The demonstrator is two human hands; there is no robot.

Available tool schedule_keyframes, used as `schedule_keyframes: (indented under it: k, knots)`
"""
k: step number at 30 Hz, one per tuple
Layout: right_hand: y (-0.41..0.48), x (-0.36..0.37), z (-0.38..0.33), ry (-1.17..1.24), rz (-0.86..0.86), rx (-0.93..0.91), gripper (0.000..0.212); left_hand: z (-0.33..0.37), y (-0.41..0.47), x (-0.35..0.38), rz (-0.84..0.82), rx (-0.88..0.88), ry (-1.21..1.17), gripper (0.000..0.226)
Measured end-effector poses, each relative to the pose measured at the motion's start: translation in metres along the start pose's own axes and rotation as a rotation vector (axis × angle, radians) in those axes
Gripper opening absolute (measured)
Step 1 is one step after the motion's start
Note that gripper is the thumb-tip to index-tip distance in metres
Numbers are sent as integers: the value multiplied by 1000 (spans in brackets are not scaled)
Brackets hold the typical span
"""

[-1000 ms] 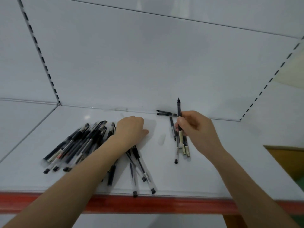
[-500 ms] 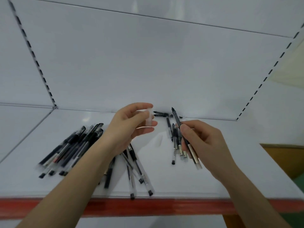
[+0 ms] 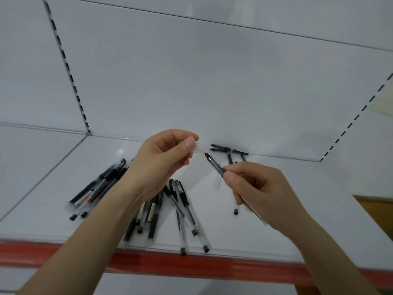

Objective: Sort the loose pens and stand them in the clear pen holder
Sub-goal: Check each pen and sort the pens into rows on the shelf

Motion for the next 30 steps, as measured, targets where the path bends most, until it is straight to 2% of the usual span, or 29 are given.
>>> schedule_keyframes:
  k: [5, 7, 10, 15, 30]
  knots:
    - [-1, 9, -2, -15, -58, -39, 27, 1, 4, 0, -26, 1, 80, 26]
    - [-2, 10, -4, 2, -64, -39, 25, 1, 5, 2, -35, 4, 113, 20]
    - [-3, 5, -4, 25, -37, -20, 21, 3, 5, 2, -13, 23, 150, 23]
    - [-7, 3, -2, 23, -37, 1, 18, 9, 6, -12, 86, 27, 30, 18]
    - [-9, 6, -8, 38, -41, -19, 18, 9, 0, -9, 22, 0, 80, 17]
Point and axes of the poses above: each hand's wrist, its own y-axis towards the middle knuckle, its own x-axis out of the palm, z = x × y, the point moved 9 cm from there along y, towards the middle knuckle, and after that the axes turned 15 degrees about -y, right-handed, at the moved point
